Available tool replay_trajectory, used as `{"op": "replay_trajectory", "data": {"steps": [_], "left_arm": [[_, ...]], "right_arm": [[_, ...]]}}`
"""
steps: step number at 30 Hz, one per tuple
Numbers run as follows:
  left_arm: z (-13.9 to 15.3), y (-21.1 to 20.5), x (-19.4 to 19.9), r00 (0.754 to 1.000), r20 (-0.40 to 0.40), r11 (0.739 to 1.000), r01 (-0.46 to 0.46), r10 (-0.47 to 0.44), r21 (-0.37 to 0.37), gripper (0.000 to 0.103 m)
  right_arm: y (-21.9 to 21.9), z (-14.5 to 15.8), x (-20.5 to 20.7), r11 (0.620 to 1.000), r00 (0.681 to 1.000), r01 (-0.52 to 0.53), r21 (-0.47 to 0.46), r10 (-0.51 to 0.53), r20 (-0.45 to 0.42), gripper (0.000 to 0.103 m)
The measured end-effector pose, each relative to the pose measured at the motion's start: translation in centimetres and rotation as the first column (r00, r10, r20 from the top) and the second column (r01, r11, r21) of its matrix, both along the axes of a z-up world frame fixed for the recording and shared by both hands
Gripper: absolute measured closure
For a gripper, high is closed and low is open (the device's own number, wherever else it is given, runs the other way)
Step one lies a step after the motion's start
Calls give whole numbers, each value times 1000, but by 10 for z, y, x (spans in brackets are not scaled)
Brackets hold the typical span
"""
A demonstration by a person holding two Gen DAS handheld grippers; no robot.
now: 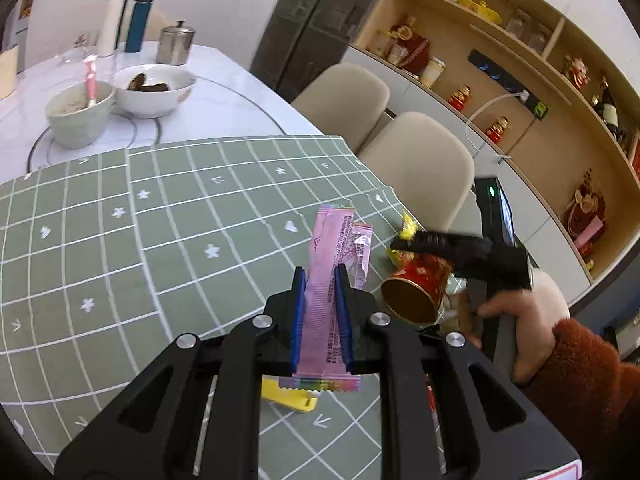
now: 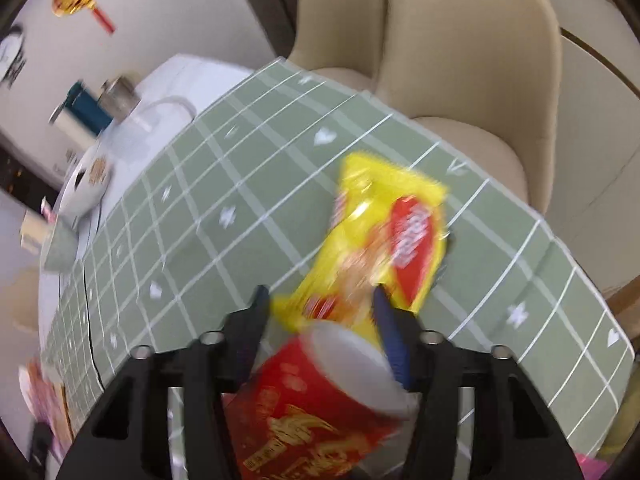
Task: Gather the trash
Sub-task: 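Lift the pink candy stick with the left tool while the right tool grasps the yellow wafer bag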
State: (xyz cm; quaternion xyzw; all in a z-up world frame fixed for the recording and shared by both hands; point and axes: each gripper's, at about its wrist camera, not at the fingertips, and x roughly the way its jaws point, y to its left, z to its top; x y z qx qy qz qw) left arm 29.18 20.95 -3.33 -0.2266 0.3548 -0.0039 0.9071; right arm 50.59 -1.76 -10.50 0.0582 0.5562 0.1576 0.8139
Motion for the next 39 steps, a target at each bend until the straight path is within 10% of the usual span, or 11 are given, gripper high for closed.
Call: {"op": "replay_trajectory", "data": {"steps": [4,14,17,19,33,36,39], "left_arm": [[-2,11,-10,999,-4,999,-32,32,-14,89],[1,9,-35,998,-4,997,-60,59,-40,89],[3,8,-35,998,0,997,-59,59,-41,89],[4,8,-34,998,2,997,-60,60,-37,89],[-14,38,-32,992,-41,992,-120,118,-49,89],[-15,38,-33,991,-43,991,-126,124,-53,89],[-12,35,-35,992,-39,991,-123,122,-47,89]], "right_arm": [[18,4,-35,990,990,-140,-3,140,27,86],[16,56,-93,952,950,-298,65,290,113,97],[17,73,-89,950,928,-312,-29,311,203,93],[14,77,-73,953,922,-299,-46,301,243,59],[28,4,20,954,960,-269,-130,276,40,57],[36,-5,11,937,943,-331,-110,333,-3,87],[37,9,-6,923,925,-373,-93,378,35,96]]}}
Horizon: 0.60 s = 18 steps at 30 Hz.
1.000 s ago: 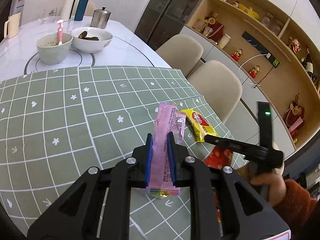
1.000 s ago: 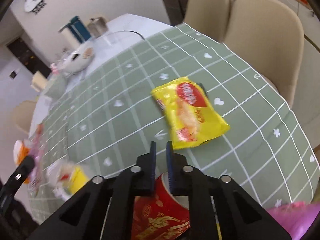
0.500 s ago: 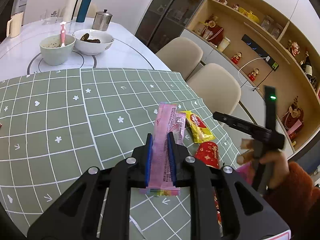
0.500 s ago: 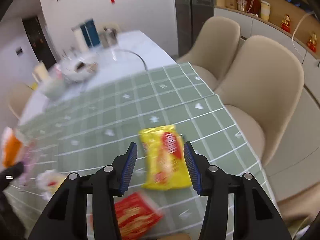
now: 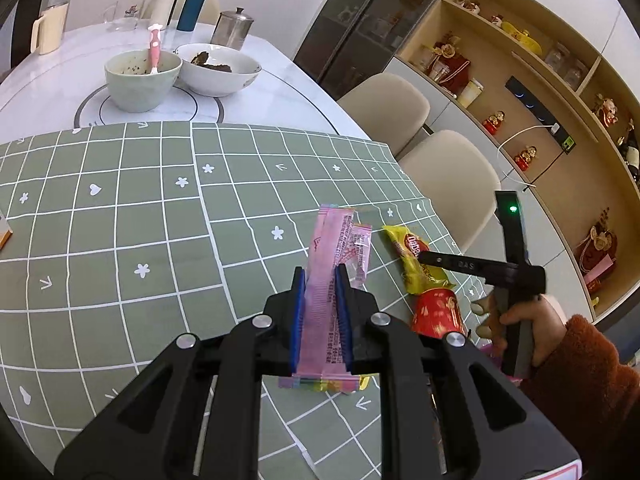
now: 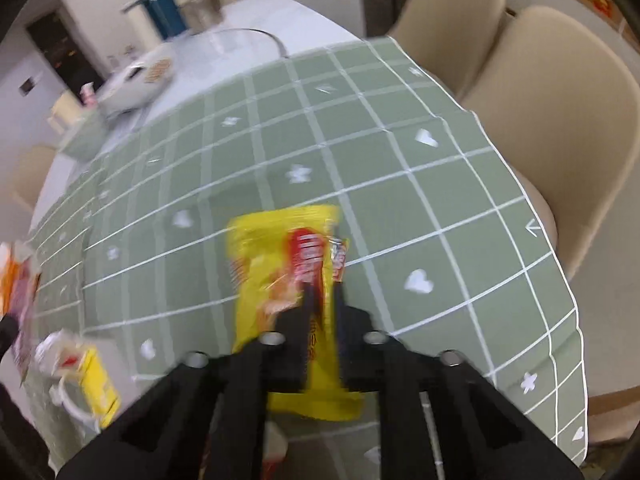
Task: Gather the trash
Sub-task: 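Lift the pink candy stick with the left tool while the right tool grasps the yellow wafer bag, then carry the pink candy stick and yellow wafer bag over the bin with both tools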
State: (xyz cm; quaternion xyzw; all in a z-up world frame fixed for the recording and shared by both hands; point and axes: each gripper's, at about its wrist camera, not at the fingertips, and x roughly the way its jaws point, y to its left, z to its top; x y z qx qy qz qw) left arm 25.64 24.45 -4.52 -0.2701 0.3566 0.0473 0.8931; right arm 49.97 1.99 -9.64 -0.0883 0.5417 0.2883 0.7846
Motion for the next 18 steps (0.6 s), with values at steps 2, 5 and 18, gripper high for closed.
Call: {"op": "replay_trajectory", "data": {"steps": [2,5,18], "left_arm": [[4,-3,-3,1000,8,1000,1,-2,5,89],[13,-6,-10,1000,27,1000,0,0,7,89],[86,-67,-39,986,157,997,45,-55,66,89]], "right_arm": [[-2,14,-14,999,1000,-12,31,11,29,97],[-10,49,-47,996,995,-24,81,16,98,97],[-78,164,-164,980,951,-76,181,16,310,97]]}}
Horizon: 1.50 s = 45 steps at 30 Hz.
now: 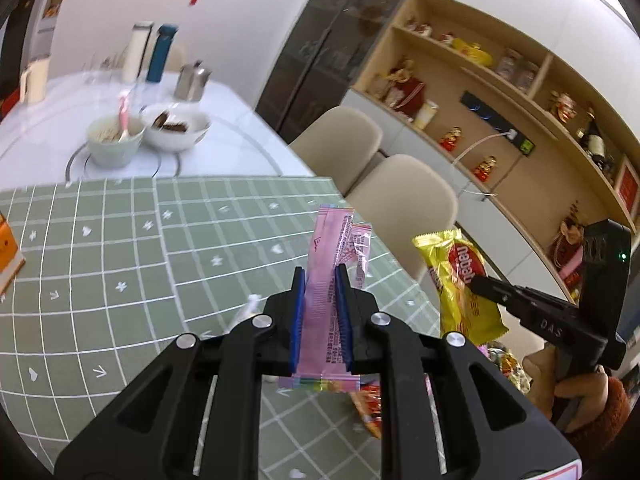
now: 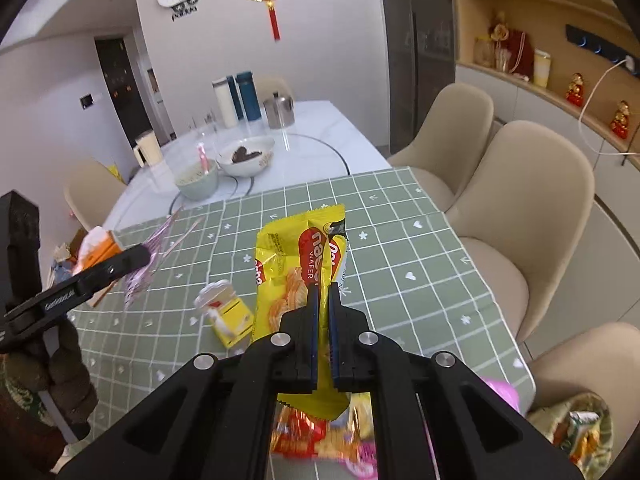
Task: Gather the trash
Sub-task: 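Carry the pink candy stick and yellow wafer bag over the bin with both tools, then open the left tool over the bin while the right tool drops the yellow wafer bag in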
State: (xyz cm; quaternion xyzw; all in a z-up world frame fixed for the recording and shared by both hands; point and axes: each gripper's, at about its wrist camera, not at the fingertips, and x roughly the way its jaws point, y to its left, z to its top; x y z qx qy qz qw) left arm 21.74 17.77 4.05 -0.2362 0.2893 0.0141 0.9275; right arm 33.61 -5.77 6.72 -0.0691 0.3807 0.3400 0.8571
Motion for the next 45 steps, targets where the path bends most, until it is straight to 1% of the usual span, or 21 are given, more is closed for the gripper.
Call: {"op": "replay_trajectory", "data": {"steps": [4,10,15,19,22,25,28,30,34,37,38,40,41,42,43,44,45], "left_arm": [[23,-37,-4,999,23,999,34,-35,41,89],[41,-99,0,995,35,992,95,-98,84,89],[46,-152,9,985,35,980,165,-169,111,89],[43,-197,28,969,13,965,247,-249,92,89],[33,-234,45,948,-15,946,317,-317,67,89],[16,-271,63,925,-50,925,379,-378,26,89],[0,-308,79,894,-74,897,442,-442,-23,89],[-13,-338,90,868,-97,874,484,-487,-52,89],[-35,-382,106,831,-137,842,536,-540,-69,89],[-57,-416,120,796,-189,817,571,-575,-82,89],[-66,-428,124,779,-206,804,587,-592,-90,89],[-79,-447,130,760,-234,791,607,-607,-80,89],[-84,-452,131,752,-245,786,613,-611,-76,86],[-88,-458,133,749,-259,785,615,-611,-72,80],[-92,-460,135,748,-269,787,613,-607,-71,77],[-94,-461,136,751,-276,792,606,-600,-74,72],[-95,-460,136,757,-281,800,595,-590,-74,69]], "right_arm": [[-39,18,-17,999,999,27,34,-27,20,97],[-103,36,-36,996,996,68,60,-71,59,97],[-165,43,-40,988,986,133,76,-140,93,97],[-217,39,-40,973,968,218,74,-225,112,97],[-263,33,-36,952,948,294,83,-301,105,97],[-304,28,-32,928,925,360,95,-368,94,97],[-345,24,-27,903,901,417,107,-426,87,97],[-367,22,-24,891,890,440,111,-449,81,97],[-396,14,-21,881,880,461,106,-469,73,97],[-411,3,-17,877,876,472,90,-478,62,97],[-415,0,-17,876,875,474,89,-480,56,97],[-424,-6,-16,873,874,480,86,-484,43,97],[-427,-10,-15,872,873,481,83,-485,36,97],[-430,-13,-14,872,874,482,80,-485,28,97],[-431,-16,-13,873,875,481,78,-484,20,97],[-432,-19,-12,874,876,480,76,-483,14,97],[-433,-24,-11,876,878,476,75,-478,2,97]]}}
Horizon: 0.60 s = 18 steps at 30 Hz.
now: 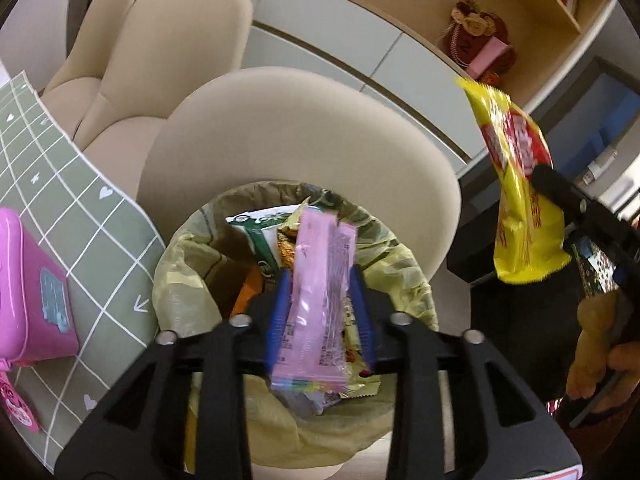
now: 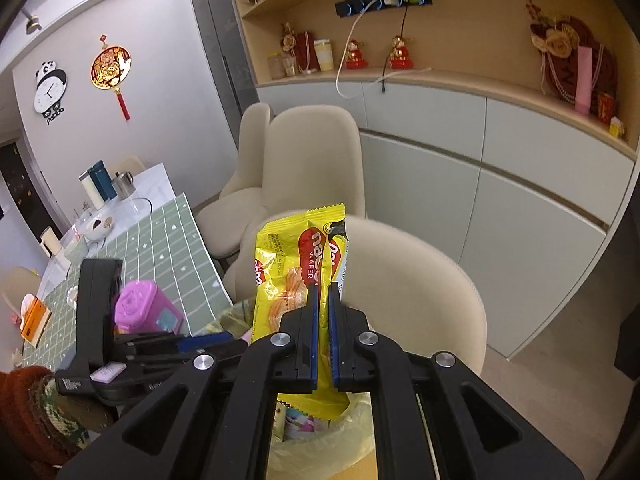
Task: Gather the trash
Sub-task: 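Open the left tool over the bin while the right tool drops the yellow wafer bag in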
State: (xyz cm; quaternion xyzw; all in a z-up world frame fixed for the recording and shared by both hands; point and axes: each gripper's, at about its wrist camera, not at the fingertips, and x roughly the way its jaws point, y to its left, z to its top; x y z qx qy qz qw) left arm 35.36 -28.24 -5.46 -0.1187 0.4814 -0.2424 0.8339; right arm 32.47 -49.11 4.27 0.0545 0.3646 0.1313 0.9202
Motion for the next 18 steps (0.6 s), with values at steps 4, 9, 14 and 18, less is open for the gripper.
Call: {"op": "replay_trajectory", "data": {"steps": [4,9,14,18], "left_arm": [[10,22,-4,998,5,998,-62,62,-9,64],[31,60,-14,986,37,987,-161,162,-14,62],[45,96,-35,973,75,975,-220,219,16,62],[57,119,-58,957,136,963,-266,257,52,62]], "right_arm": [[5,-16,5,999,999,-26,42,28,-36,97],[41,-42,17,990,989,-114,79,121,-84,97],[78,-83,27,984,969,-178,13,178,-174,97],[79,-121,31,982,953,-173,-71,149,-263,97]]}}
